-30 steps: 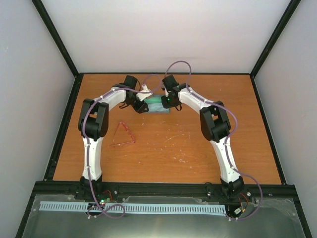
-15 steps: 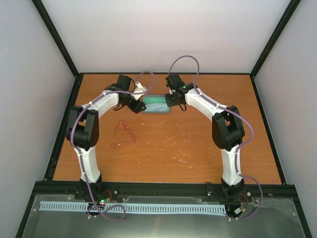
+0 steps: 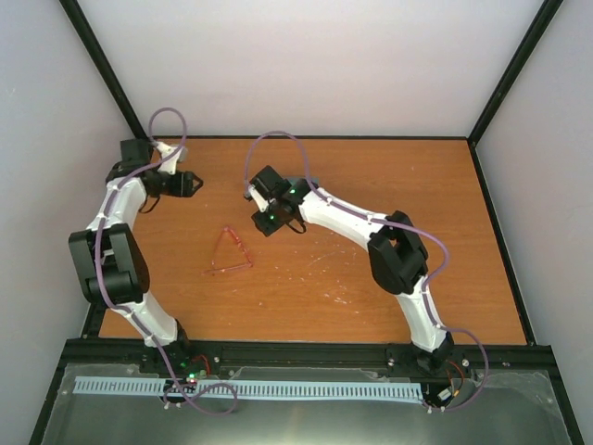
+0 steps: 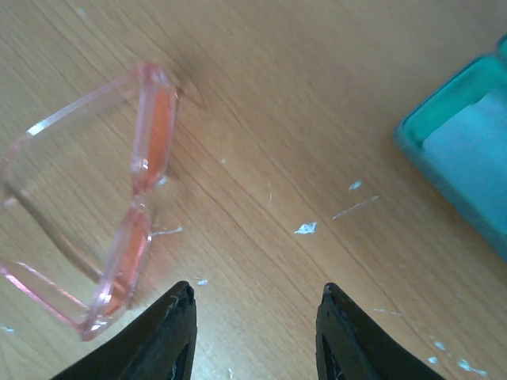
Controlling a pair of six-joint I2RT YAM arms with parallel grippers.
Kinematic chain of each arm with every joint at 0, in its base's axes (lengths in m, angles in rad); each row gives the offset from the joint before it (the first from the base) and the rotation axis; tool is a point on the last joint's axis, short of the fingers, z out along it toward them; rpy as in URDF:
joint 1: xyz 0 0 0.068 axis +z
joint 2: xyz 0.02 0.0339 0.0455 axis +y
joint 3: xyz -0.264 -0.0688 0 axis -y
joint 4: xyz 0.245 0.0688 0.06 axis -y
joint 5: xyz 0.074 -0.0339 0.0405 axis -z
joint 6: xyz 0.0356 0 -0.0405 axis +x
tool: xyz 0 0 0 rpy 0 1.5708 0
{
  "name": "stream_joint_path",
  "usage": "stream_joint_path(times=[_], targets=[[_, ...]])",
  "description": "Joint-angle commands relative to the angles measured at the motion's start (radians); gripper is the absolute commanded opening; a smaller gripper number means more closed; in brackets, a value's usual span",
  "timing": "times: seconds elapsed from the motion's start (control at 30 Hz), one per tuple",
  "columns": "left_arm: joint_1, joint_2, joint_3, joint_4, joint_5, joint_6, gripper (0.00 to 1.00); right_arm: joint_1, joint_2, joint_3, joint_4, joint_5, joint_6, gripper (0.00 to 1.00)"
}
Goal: Organize the sunglasses
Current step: Place the glasses cleaning cloth in the sunglasses case, then pick up the sunglasses from the center of the board.
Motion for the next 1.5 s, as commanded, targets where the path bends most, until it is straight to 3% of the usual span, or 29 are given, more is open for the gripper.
stream_joint_path(times=[0.0, 0.2, 0.57, 0.97, 1.47], targets=[[0.078, -0.061, -0.04, -0.07, 0.086, 0.073, 0.65, -0.011, 0.075, 0.033, -0.042, -0.045, -0.051, 0.41], [0.148, -0.067, -0.089, -0.068, 0.13, 0.126, 0.64, 0.012, 0.171, 0.173, -0.15, -0.056, -0.092, 0.41], [0.149, -0.07, -0.132, -0.016, 0.166, 0.153, 0.64, 0.017, 0.181, 0.228, -0.126, -0.182, -0.038, 0.43], [0.149, -0.104, -0.194, 0.018, 0.174, 0.164, 0.65, 0.063, 0.283, 0.364, -0.215, -0.196, -0.05, 0.43], [0.149, -0.111, -0.227, 0.044, 0.198, 0.163, 0.65, 0.083, 0.345, 0.414, -0.227, -0.205, -0.04, 0.42]])
